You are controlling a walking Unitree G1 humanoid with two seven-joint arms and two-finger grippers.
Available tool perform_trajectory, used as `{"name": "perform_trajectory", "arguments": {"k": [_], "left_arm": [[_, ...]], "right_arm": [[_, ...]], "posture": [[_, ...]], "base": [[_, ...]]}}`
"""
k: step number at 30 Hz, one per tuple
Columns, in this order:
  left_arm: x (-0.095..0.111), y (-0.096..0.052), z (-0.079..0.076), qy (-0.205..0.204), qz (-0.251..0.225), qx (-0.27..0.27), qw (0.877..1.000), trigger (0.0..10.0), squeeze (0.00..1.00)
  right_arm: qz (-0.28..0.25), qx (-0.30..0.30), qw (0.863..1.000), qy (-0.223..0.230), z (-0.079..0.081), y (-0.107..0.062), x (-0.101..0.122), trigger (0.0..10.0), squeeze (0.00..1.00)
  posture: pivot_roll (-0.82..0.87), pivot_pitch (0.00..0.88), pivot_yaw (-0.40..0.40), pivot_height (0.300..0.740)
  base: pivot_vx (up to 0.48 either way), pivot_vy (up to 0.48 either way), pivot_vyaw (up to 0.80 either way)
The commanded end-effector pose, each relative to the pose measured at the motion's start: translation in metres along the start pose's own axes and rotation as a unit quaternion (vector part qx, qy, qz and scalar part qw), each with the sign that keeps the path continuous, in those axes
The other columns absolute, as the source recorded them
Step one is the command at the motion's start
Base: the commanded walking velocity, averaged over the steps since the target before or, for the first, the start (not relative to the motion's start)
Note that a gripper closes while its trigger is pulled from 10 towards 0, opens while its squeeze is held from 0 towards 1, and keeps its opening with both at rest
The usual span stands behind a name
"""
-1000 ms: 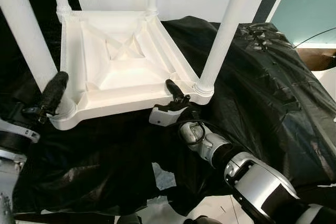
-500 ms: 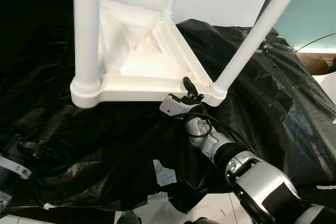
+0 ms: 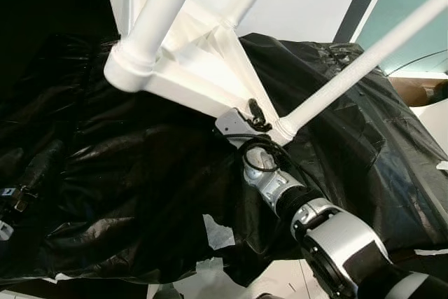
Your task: Building children table
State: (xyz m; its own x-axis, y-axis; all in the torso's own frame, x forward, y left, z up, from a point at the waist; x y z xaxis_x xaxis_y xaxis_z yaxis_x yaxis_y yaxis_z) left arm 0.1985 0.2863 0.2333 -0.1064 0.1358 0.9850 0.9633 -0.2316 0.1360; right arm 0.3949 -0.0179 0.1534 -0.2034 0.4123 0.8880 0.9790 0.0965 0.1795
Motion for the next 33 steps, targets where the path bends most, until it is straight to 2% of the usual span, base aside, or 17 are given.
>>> {"name": "perform_trajectory", "arguments": {"k": [1, 3, 4, 6, 8, 13, 14, 18, 20, 22, 25, 27, 31, 32, 33], "left_arm": [[-0.003, 0.001, -0.011, 0.001, 0.007, -0.068, 0.998, 10.0, 0.00], [-0.004, 0.002, -0.011, 0.000, 0.007, -0.070, 0.998, 10.0, 0.00], [-0.004, 0.003, -0.012, 0.000, 0.007, -0.071, 0.997, 10.0, 0.00], [-0.004, 0.003, -0.012, 0.000, 0.007, -0.071, 0.997, 10.0, 0.00], [-0.005, 0.005, -0.013, 0.000, 0.009, -0.074, 0.997, 10.0, 0.00], [-0.008, 0.007, -0.016, 0.001, 0.014, -0.082, 0.997, 10.0, 0.00], [-0.008, 0.008, -0.016, 0.001, 0.015, -0.082, 0.996, 10.0, 0.00], [-0.009, 0.009, -0.017, 0.002, 0.018, -0.084, 0.996, 10.0, 0.00], [-0.009, 0.009, -0.018, 0.004, 0.020, -0.086, 0.996, 10.0, 0.00], [-0.009, 0.011, -0.020, 0.005, 0.020, -0.090, 0.996, 10.0, 0.00], [-0.009, 0.012, -0.021, 0.006, 0.020, -0.091, 0.996, 10.0, 0.00], [-0.009, 0.013, -0.023, 0.006, 0.019, -0.096, 0.995, 10.0, 0.00], [-0.009, 0.013, -0.024, 0.006, 0.019, -0.096, 0.995, 10.0, 0.00], [-0.009, 0.013, -0.025, 0.005, 0.019, -0.097, 0.995, 10.0, 0.00], [-0.009, 0.013, -0.025, 0.005, 0.019, -0.097, 0.995, 10.0, 0.00]], "right_arm": [[0.002, -0.042, 0.991, 0.129, -0.011, 0.004, 0.009, 10.0, 0.00], [-0.011, -0.038, 0.987, 0.157, -0.009, 0.005, 0.018, 10.0, 0.00], [-0.004, -0.032, 0.982, 0.188, -0.008, 0.006, 0.019, 10.0, 0.00], [-0.004, -0.032, 0.982, 0.188, -0.008, 0.006, 0.019, 10.0, 0.00], [-0.014, -0.028, 0.973, 0.229, -0.006, 0.006, 0.026, 10.0, 0.00], [-0.034, -0.033, 0.970, 0.239, -0.008, 0.007, 0.034, 10.0, 0.00], [-0.020, -0.038, 0.965, 0.259, -0.008, 0.006, 0.030, 10.0, 0.00], [-0.010, -0.045, 0.957, 0.285, -0.009, 0.005, 0.027, 10.0, 0.00], [0.011, -0.063, 0.933, 0.354, -0.013, 0.007, 0.024, 10.0, 0.00], [0.004, -0.072, 0.920, 0.385, -0.016, 0.010, 0.031, 10.0, 0.00], [-0.008, -0.065, 0.917, 0.394, -0.014, 0.011, 0.038, 10.0, 0.00], [-0.015, -0.052, 0.920, 0.388, -0.006, 0.010, 0.047, 10.0, 0.00], [-0.022, -0.053, 0.919, 0.389, -0.008, 0.010, 0.047, 10.0, 0.00], [-0.026, -0.055, 0.921, 0.386, -0.009, 0.010, 0.046, 10.0, 1.00], [-0.026, -0.055, 0.921, 0.386, -0.009, 0.010, 0.046, 10.0, 1.00]], "posture": [[0.17, 0.074, -0.092, 0.740], [0.16, 0.074, -0.091, 0.740], [0.16, 0.074, -0.091, 0.740], [0.16, 0.074, -0.091, 0.740], [0.16, 0.074, -0.090, 0.740], [0.17, 0.074, -0.088, 0.740], [0.17, 0.074, -0.088, 0.740], [0.17, 0.074, -0.088, 0.740], [0.17, 0.074, -0.084, 0.740], [0.17, 0.074, -0.082, 0.740], [0.18, 0.072, -0.080, 0.740], [0.19, 0.074, -0.086, 0.740], [0.18, 0.080, -0.085, 0.740], [0.18, 0.083, -0.084, 0.740], [0.18, 0.083, -0.084, 0.740]], "base": [[0.000, 0.000, 0.00], [0.000, 0.000, 0.00], [0.000, 0.000, 0.00], [0.000, 0.000, 0.00], [0.000, 0.000, 0.00], [0.000, 0.000, 0.00], [0.000, 0.000, 0.00], [0.000, 0.000, 0.00], [0.000, 0.000, 0.00], [0.000, 0.000, 0.00], [0.000, 0.000, 0.00], [0.000, 0.000, 0.00], [0.000, 0.000, 0.00], [0.000, 0.000, 0.00], [0.000, 0.000, 0.00]]}}
Point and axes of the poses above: a point about 5 cm out from each wrist's last joint towards the gripper, its own y axis pointing out of the wrist towards the gripper, its own x axis along the axis of the wrist's last joint, z = x × y, the point moved 3 cm from there along y, pointing out of the wrist towards the gripper, and after that the axes turned 1 degree about y, right-handed, at the moved point
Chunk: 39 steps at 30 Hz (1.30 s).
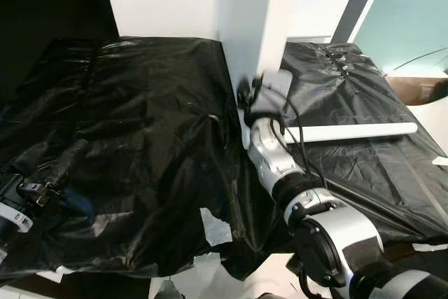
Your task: Building children table
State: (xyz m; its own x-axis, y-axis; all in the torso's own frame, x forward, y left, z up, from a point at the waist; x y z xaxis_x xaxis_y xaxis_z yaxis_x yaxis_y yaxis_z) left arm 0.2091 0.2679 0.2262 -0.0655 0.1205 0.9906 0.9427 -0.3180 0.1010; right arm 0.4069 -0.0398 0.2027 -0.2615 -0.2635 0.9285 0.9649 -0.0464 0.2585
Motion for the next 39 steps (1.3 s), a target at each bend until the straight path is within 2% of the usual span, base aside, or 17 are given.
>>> {"name": "perform_trajectory", "arguments": {"k": [1, 4, 8, 9, 10, 15, 18, 21, 26, 27, 32, 39], "left_arm": [[0.001, 0.001, -0.011, 0.004, -0.003, -0.056, 0.998, 10.0, 0.00], [0.000, 0.006, -0.014, 0.002, -0.003, -0.064, 0.998, 10.0, 0.00], [0.000, 0.008, -0.016, 0.002, -0.001, -0.072, 0.997, 10.0, 0.00], [0.000, 0.008, -0.016, 0.003, -0.001, -0.072, 0.997, 10.0, 0.00], [0.001, 0.008, -0.016, 0.004, -0.001, -0.073, 0.997, 10.0, 0.00], [0.000, 0.009, -0.017, 0.006, 0.001, -0.077, 0.997, 10.0, 0.00], [0.001, 0.011, -0.019, 0.007, 0.001, -0.083, 0.997, 10.0, 0.00], [0.001, 0.012, -0.019, 0.009, 0.003, -0.086, 0.996, 10.0, 0.00], [0.002, 0.014, -0.018, 0.013, 0.007, -0.093, 0.996, 10.0, 0.00], [0.003, 0.015, -0.017, 0.014, 0.009, -0.097, 0.995, 10.0, 0.00], [0.004, 0.017, -0.018, 0.016, 0.016, -0.106, 0.994, 10.0, 0.00], [0.007, 0.022, -0.018, 0.020, 0.022, -0.121, 0.992, 10.0, 0.00]], "right_arm": [[0.018, 0.014, 0.998, 0.050, 0.031, -0.014, -0.009, 10.0, 1.00], [0.016, 0.027, 0.999, 0.037, 0.025, -0.019, -0.015, 10.0, 1.00], [-0.015, 0.054, 0.998, -0.002, 0.021, -0.025, -0.015, 10.0, 1.00], [-0.022, 0.058, 0.998, -0.009, 0.020, -0.027, -0.015, 10.0, 0.41], [-0.026, 0.065, 0.998, -0.013, 0.018, -0.031, -0.017, 10.0, 0.00], [-0.048, 0.092, 0.994, -0.036, 0.010, -0.043, -0.022, 10.0, 0.00], [-0.073, 0.126, 0.988, -0.054, 0.004, -0.059, -0.024, 10.0, 0.00], [-0.099, 0.133, 0.984, -0.071, -0.002, -0.071, -0.024, 10.0, 0.00], [-0.115, 0.153, 0.978, -0.080, -0.004, -0.087, -0.025, 10.0, 0.00], [-0.126, 0.153, 0.977, -0.078, -0.009, -0.094, -0.023, 10.0, 0.00], [-0.145, 0.138, 0.977, -0.080, -0.020, -0.105, -0.015, 10.0, 0.00], [-0.113, 0.117, 0.983, -0.082, -0.046, -0.106, -0.018, 10.0, 0.00]], "posture": [[0.18, 0.086, -0.083, 0.740], [0.17, 0.092, -0.079, 0.740], [0.16, 0.098, -0.075, 0.740], [0.16, 0.098, -0.076, 0.740], [0.16, 0.099, -0.075, 0.740], [0.16, 0.102, -0.074, 0.740], [0.15, 0.106, -0.069, 0.740], [0.15, 0.108, -0.062, 0.740], [0.15, 0.109, -0.047, 0.740], [0.15, 0.112, -0.039, 0.740], [0.14, 0.117, -0.022, 0.740], [0.14, 0.116, -0.003, 0.740]], "base": [[0.000, 0.000, 0.00], [0.000, 0.000, 0.00], [0.000, 0.000, 0.00], [0.000, 0.000, 0.00], [0.000, 0.000, 0.00], [0.000, 0.000, 0.00], [0.000, 0.000, 0.00], [0.000, 0.000, 0.00], [0.000, 0.000, 0.00], [0.000, 0.000, 0.00], [0.000, 0.000, 0.00], [0.000, 0.000, 0.00]]}}
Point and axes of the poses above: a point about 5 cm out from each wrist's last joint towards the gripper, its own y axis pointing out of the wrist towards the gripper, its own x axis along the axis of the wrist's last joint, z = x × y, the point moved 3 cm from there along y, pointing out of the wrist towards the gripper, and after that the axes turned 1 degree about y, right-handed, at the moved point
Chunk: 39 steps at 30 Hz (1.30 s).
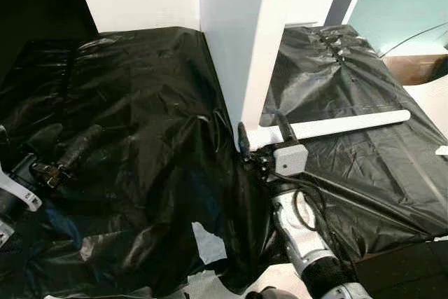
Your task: Building children table
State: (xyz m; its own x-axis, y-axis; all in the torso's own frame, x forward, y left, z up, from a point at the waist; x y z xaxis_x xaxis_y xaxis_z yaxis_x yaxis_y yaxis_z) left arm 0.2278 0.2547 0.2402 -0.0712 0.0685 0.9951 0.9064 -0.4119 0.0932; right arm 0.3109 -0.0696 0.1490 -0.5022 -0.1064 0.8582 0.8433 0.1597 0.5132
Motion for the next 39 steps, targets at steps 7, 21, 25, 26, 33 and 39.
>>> {"name": "perform_trajectory", "arguments": {"k": [7, 21, 25, 26, 33, 39], "left_arm": [[-0.005, 0.003, -0.013, -0.007, 0.016, -0.080, 0.997, 10.0, 0.00], [-0.003, 0.002, -0.014, -0.005, 0.010, -0.075, 0.997, 10.0, 0.00], [-0.004, 0.006, -0.016, -0.007, 0.006, -0.082, 0.997, 10.0, 0.00], [-0.006, 0.007, -0.018, -0.009, 0.008, -0.086, 0.996, 10.0, 0.00], [-0.042, 0.041, -0.041, 0.002, 0.024, -0.057, 0.998, 10.0, 0.00], [-0.047, 0.055, -0.042, 0.021, 0.017, -0.029, 0.999, 10.0, 0.00]], "right_arm": [[0.042, 0.016, 0.999, -0.001, -0.019, -0.002, -0.008, 10.0, 0.00], [0.086, 0.096, 0.990, 0.059, 0.017, 0.014, -0.017, 10.0, 0.00], [0.091, 0.054, 0.993, 0.047, 0.013, 0.040, -0.016, 10.0, 0.00], [0.094, 0.045, 0.994, 0.044, 0.014, 0.045, -0.016, 10.0, 0.00], [0.131, 0.028, 0.990, 0.039, 0.026, 0.070, -0.021, 10.0, 0.00], [0.178, 0.026, 0.982, 0.053, 0.030, 0.083, -0.030, 4.7, 0.00]], "posture": [[0.12, 0.127, 0.000, 0.740], [0.14, 0.126, -0.015, 0.740], [0.12, 0.116, -0.016, 0.740], [0.12, 0.114, -0.017, 0.740], [0.14, 0.107, -0.026, 0.740], [0.14, 0.103, -0.030, 0.740]], "base": [[0.000, 0.000, 0.00], [0.000, 0.000, 0.00], [0.000, 0.000, 0.00], [0.000, 0.000, 0.00], [0.000, 0.000, 0.00], [0.000, 0.000, 0.00]]}}
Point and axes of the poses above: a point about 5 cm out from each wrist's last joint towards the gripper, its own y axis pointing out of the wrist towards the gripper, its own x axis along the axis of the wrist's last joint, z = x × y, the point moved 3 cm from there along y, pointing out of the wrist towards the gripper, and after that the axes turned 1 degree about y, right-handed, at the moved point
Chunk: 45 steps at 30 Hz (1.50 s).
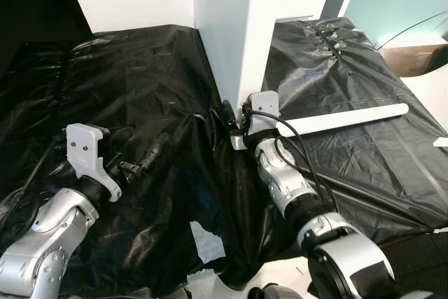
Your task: Building children table
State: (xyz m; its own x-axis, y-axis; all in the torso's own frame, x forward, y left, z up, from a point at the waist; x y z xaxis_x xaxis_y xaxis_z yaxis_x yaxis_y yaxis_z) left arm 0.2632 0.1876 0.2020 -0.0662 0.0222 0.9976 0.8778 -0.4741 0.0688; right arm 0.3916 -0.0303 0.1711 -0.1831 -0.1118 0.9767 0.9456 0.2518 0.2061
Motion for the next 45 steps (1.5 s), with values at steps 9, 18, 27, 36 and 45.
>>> {"name": "perform_trajectory", "arguments": {"k": [9, 18, 27, 36, 45], "left_arm": [[0.021, -0.020, 0.044, 0.075, -0.003, 0.059, 0.995, 10.0, 0.00], [0.047, 0.006, 0.055, 0.111, -0.030, 0.025, 0.993, 10.0, 0.00], [0.058, 0.013, 0.059, 0.126, -0.036, 0.008, 0.991, 10.0, 0.00], [0.057, 0.018, 0.058, 0.124, -0.031, -0.010, 0.992, 10.0, 0.00], [0.057, 0.023, 0.059, 0.127, -0.021, -0.026, 0.991, 10.0, 0.00]], "right_arm": [[-0.006, 0.028, 0.999, -0.018, 0.022, -0.014, -0.010, 0.0, 0.00], [-0.056, 0.157, 0.986, 0.003, 0.102, -0.073, -0.012, 0.0, 0.00], [-0.069, 0.127, 0.984, 0.105, 0.095, -0.078, 0.000, 10.0, 0.00], [-0.139, 0.131, 0.982, 0.016, 0.080, -0.099, 0.003, 10.0, 1.00], [-0.230, 0.089, 0.967, -0.069, 0.069, -0.133, 0.005, 10.0, 0.00]], "posture": [[0.14, 0.112, -0.040, 0.740], [0.13, 0.144, -0.045, 0.740], [0.13, 0.154, -0.030, 0.740], [0.12, 0.159, -0.013, 0.740], [0.11, 0.180, 0.021, 0.740]], "base": [[0.000, 0.000, 0.00], [0.000, 0.000, 0.00], [0.000, 0.000, 0.00], [0.000, 0.000, 0.00], [0.000, 0.000, 0.00]]}}
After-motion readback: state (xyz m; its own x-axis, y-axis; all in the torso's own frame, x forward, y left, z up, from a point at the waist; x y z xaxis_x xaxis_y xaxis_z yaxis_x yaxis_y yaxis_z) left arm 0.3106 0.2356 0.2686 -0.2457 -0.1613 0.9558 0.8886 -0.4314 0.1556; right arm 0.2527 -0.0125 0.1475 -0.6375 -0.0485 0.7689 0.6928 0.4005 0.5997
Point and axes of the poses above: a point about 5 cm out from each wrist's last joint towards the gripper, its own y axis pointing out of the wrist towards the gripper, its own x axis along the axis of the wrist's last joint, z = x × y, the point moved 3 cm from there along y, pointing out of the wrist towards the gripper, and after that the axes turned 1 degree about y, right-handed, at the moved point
